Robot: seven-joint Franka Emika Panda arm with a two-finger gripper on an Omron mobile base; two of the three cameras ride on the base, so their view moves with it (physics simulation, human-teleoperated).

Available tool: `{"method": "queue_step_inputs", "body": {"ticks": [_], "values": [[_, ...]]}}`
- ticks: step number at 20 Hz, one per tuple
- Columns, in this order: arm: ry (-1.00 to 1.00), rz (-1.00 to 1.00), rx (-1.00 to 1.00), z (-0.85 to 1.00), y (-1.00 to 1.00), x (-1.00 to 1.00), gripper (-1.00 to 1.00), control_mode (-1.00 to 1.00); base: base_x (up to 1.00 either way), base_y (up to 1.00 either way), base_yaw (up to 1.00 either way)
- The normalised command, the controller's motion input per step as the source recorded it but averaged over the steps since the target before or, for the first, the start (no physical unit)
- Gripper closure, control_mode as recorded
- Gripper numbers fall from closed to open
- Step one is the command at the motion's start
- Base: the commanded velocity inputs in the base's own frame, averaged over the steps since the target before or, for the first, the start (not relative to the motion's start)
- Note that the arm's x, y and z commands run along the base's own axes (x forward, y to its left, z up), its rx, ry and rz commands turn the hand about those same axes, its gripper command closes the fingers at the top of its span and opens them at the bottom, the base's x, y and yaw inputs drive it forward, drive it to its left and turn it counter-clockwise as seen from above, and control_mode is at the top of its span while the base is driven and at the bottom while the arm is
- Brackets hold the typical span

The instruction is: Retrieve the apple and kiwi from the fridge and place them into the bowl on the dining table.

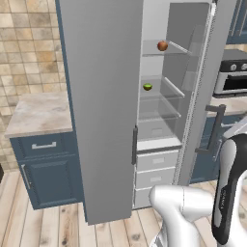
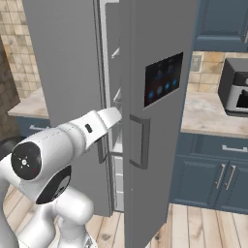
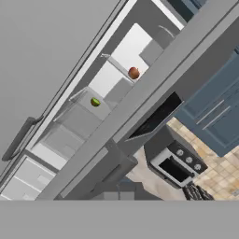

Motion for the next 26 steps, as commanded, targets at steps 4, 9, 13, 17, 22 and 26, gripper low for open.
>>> {"method": "queue_step_inputs", "body": {"ticks": [4,9,13,17,22,26], "values": [[0.17,-0.01,-0.45,0.37,0.90,0.00,-1.00,-1.00,0.00,0.00,0.00],[0.13,-0.01,-0.42,0.04,0.66,0.00,-1.00,-1.00,0.00,0.00,0.00],[0.20,-0.01,-0.32,0.06,0.23,0.00,-1.00,-1.00,0.00,0.00,0.00],[0.10,0.00,-0.30,-0.02,0.00,0.05,-1.00,-1.00,0.00,0.00,0.00],[0.04,0.00,-0.24,-0.07,0.00,0.36,-1.00,-1.00,0.00,0.00,0.00],[0.02,0.00,-0.17,-0.19,0.11,0.66,-1.00,-1.00,0.00,0.00,0.00]]}}
